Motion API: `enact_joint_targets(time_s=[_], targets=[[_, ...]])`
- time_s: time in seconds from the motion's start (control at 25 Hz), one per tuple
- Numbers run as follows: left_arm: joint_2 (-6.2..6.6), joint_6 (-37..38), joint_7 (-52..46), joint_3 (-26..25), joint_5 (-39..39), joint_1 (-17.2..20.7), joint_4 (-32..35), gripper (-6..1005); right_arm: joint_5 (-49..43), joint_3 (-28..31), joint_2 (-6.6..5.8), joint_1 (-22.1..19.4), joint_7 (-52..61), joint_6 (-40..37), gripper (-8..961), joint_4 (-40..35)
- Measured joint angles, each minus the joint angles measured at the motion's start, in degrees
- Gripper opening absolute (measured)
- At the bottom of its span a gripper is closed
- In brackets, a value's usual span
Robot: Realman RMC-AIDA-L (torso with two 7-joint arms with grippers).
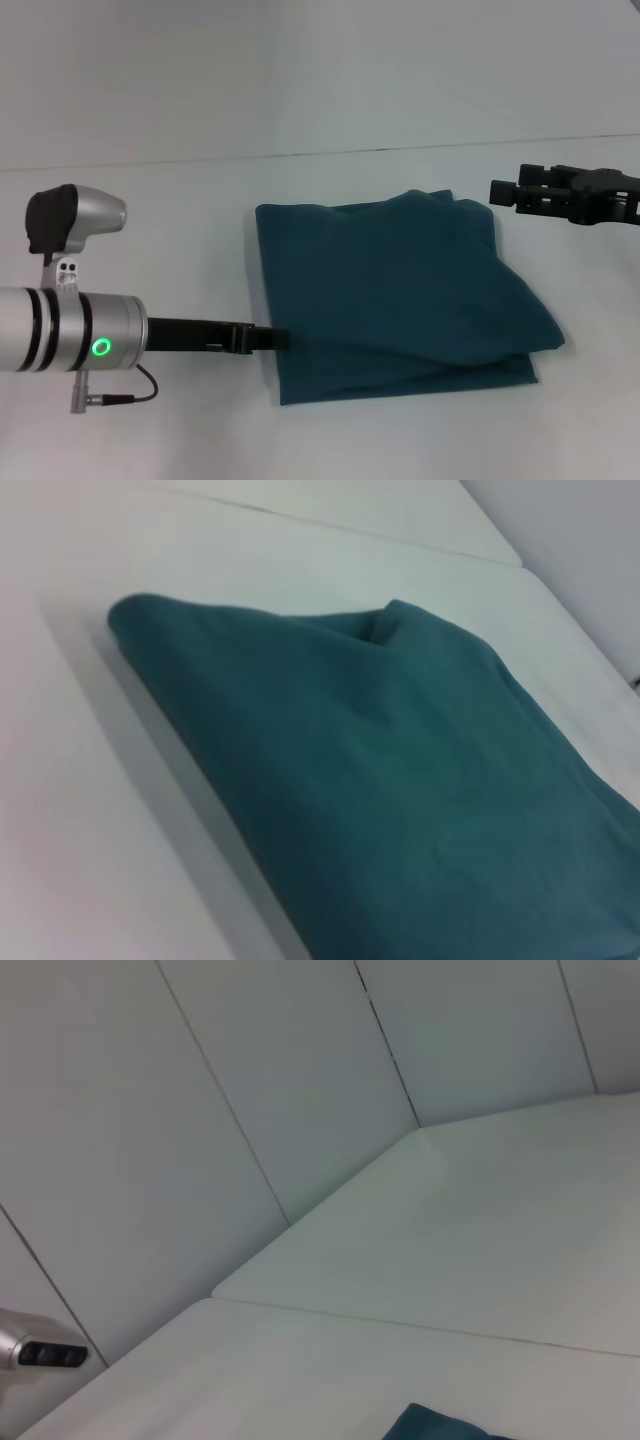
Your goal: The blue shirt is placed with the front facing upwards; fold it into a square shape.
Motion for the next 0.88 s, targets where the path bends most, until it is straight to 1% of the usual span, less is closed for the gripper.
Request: enact_joint_targets(time_s=[0.4, 0.64, 0.72, 0.88], targets=[[-0.48, -0.5, -2.0, 2.2, 0.1, -0.8, -0.4, 369, 0.0, -0.2, -0.13, 0.0, 0.1, -0.1, 922, 0.0], [-0.79, -0.7, -2.6, 3.8, 0.1, -0.9, -0.4, 612, 0.0, -0.3, -0.23, 0.1, 0.2, -0.3, 922, 0.0], [-0.91, -0.7, -2.6, 4.1, 0.1, -1.0, -0.4, 814, 0.0, -0.2, -0.24, 0.1, 0.2, -0.4, 921, 0.0], [-1.21, -0.8, -2.6, 5.0, 0.1, -1.2, -0.4, 861, 0.0, -0.2, -0.24, 0.1, 0.2, -0.5, 921, 0.0]])
